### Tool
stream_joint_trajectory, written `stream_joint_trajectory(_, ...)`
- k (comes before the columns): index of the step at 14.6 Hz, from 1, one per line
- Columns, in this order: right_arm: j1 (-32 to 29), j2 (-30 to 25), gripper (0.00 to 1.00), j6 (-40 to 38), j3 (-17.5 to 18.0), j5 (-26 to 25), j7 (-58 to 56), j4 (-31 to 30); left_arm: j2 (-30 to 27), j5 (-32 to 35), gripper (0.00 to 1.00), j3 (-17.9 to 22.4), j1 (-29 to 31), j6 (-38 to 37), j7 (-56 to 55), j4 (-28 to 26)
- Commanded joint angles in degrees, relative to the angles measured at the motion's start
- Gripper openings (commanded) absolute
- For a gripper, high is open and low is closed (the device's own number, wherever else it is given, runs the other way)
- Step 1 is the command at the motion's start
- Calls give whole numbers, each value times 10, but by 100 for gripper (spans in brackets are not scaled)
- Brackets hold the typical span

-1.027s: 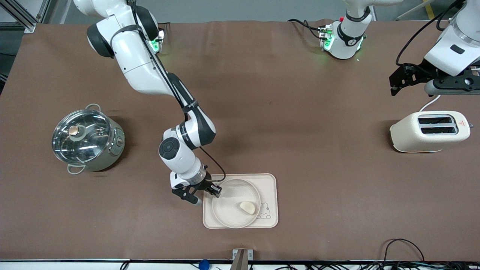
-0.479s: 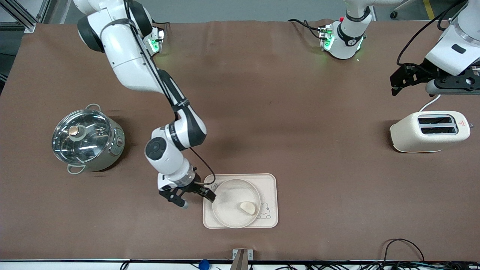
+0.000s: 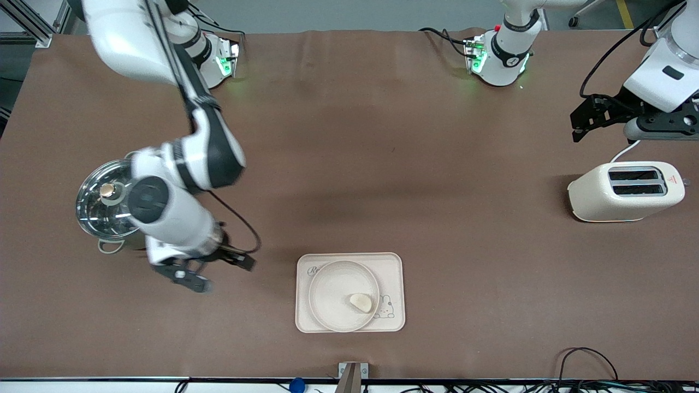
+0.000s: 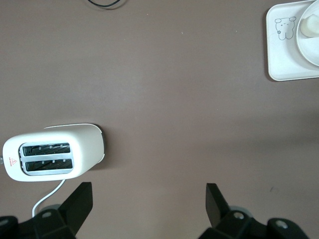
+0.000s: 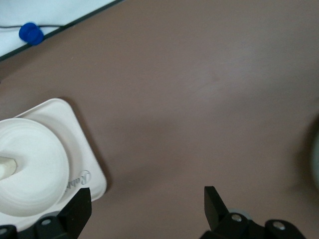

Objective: Place bun in plate and plate on tray

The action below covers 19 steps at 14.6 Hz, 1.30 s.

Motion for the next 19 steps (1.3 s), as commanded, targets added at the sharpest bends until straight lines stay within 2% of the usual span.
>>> stream_joint_trajectory(1,-70,-102,100,-66,11,-10,-108,-49,7,-8,100,2,2,-3,12,15)
stream_joint_trajectory(6,-176,-229,100,-208,12,-11,-283,-56,7,-10,100,2,3,-9,13,15)
stream_joint_trajectory(7,-193,-262,100,-226,16,-14,-294,-83,7,-11,100,2,6,-17,14,14)
stream_joint_trajectory(8,-205,-318,100,-226,22,-36,-312,-138,7,-17,100,2,7,-23,14,15)
stream_joint_trajectory(9,-214,-357,100,-219,42,-67,-316,-182,6,-19,100,2,7,-24,14,15)
stream_joint_trajectory(10,-247,-388,100,-214,73,-77,-323,-209,7,-19,100,2,7,-24,13,15)
stream_joint_trajectory(11,-291,-404,100,-215,114,-77,-342,-222,7,-19,100,2,8,-24,14,15)
stream_joint_trajectory(12,-318,-407,100,-214,137,-77,-364,-226,7,-19,100,2,8,-24,14,15)
stream_joint_trajectory(19,-318,-407,100,-247,130,-71,-383,-218,7,-19,100,2,8,-23,15,15)
